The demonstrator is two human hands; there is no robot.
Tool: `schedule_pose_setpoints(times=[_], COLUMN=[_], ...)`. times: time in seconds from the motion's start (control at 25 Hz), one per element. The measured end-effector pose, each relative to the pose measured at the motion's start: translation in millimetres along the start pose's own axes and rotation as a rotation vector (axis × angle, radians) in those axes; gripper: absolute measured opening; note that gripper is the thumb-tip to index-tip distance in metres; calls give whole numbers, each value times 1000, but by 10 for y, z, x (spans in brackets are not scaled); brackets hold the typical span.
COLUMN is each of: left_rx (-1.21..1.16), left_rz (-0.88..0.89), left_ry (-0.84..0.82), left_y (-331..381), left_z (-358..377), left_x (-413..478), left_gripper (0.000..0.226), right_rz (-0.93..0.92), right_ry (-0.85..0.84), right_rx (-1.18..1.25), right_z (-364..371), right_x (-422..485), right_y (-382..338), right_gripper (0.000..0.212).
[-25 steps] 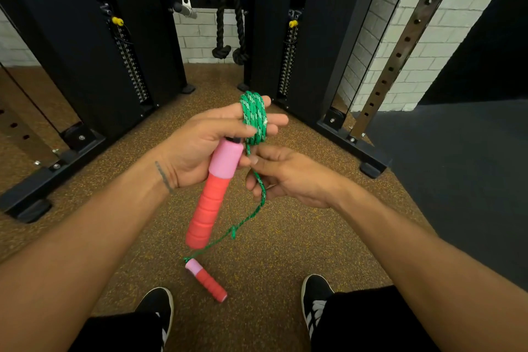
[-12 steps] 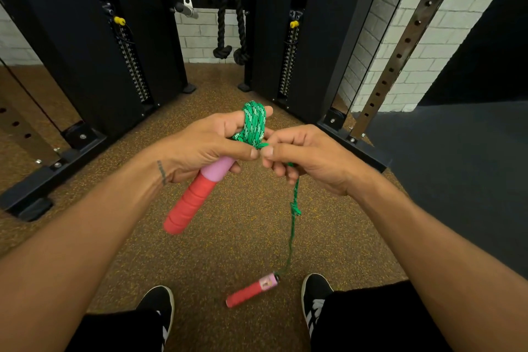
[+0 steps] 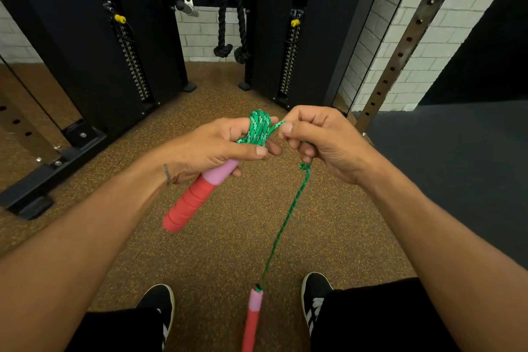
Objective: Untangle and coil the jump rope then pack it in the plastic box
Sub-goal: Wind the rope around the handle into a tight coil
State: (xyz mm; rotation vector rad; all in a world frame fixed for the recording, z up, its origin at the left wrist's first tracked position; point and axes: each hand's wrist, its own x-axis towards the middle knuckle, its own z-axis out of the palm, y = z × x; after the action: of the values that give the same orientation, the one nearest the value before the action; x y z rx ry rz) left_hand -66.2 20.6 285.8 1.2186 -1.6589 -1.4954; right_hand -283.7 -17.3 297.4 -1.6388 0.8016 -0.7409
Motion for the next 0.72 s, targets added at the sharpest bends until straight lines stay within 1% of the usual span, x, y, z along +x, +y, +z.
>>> schedule_pose_setpoints(times=[0.08,0.32,0.44,0.56,0.64,0.72], left_rx=[30,-28,-37,-54,-114,-200], left_rz=[5,1,7,-19,-40,-61], left_ry=[-14,-31,-30,-60,-104,-160], left_y=[14,48,40,45,53,64], left_z=[21,63,55,52,67,81], left_x=[4,1,-2,-7,-10,-17], left_gripper=[45,39,27,40,42,41], right_rz=[-13,-32,-65,-106,-116,-80], right_ry=[-5,35,55,119,137,104], right_rx=[-16,-15,-19,-65,-69,-18], right_z=[5,-10,-1,-7,-25,-49], right_x=[4,25,31,48,59,73], right_y=[12,31,36,66,90,112], right_gripper=[17,14,11,11,14,18])
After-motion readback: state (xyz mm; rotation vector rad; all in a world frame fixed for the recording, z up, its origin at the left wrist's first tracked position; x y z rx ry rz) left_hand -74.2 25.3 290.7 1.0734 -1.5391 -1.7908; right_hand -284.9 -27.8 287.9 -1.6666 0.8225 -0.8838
